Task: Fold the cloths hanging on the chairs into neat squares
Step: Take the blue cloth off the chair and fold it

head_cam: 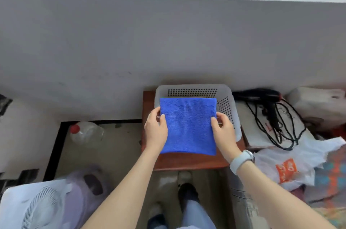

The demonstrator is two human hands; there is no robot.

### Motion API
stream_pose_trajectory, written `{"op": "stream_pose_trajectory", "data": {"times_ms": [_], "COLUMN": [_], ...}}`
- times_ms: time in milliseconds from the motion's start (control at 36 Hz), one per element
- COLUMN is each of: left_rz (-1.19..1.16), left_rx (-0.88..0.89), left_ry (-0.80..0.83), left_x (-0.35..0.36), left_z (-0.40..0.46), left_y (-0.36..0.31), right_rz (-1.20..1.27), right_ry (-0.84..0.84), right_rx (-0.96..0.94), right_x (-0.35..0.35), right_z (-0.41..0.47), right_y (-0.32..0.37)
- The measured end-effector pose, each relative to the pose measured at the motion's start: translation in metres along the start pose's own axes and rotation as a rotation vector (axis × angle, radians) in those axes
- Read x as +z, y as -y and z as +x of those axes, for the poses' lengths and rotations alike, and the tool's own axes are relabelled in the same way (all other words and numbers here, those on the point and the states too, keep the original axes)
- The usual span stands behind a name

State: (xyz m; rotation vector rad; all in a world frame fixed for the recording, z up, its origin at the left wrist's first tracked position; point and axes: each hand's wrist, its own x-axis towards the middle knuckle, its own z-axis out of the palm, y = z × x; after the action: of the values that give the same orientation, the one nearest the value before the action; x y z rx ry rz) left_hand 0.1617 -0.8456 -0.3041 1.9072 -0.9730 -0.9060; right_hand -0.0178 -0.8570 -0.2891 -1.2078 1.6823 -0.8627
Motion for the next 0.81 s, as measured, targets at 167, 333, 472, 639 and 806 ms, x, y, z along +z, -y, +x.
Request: {"op": "stream_pose_trajectory", "data": {"times_ms": [167, 333, 472, 639, 806], "left_rz": [0.05, 0.183, 0.443, 0.758, 0.932], "left_rx": [-0.087, -0.164, -0.112, 0.215, 0.211], "left_ry": [-0.024, -0.028, -0.059, -0.018, 0.126], "left_x": [0.044, 0.067, 0.078, 0.092, 0.11], "left_z": [0.047, 0.059, 0.056, 0.058, 0.071], "left_y": [0.012, 0.017, 0.013, 0.023, 0.055], "right_rz": [0.005, -0.035, -0.05, -0.493, -0.955], "right_ry": [0.108, 0.188, 0.25, 0.102, 0.336], "right_rx": [0.075, 0.129, 0.195, -0.128, -0.538], "right_x": [0.01, 0.014, 0.013, 0.008, 0.044], "right_z": [0.069, 0.099, 0.11, 0.106, 0.117], "right_y": [-0.023, -0.047, -0.059, -0.052, -0.068]}}
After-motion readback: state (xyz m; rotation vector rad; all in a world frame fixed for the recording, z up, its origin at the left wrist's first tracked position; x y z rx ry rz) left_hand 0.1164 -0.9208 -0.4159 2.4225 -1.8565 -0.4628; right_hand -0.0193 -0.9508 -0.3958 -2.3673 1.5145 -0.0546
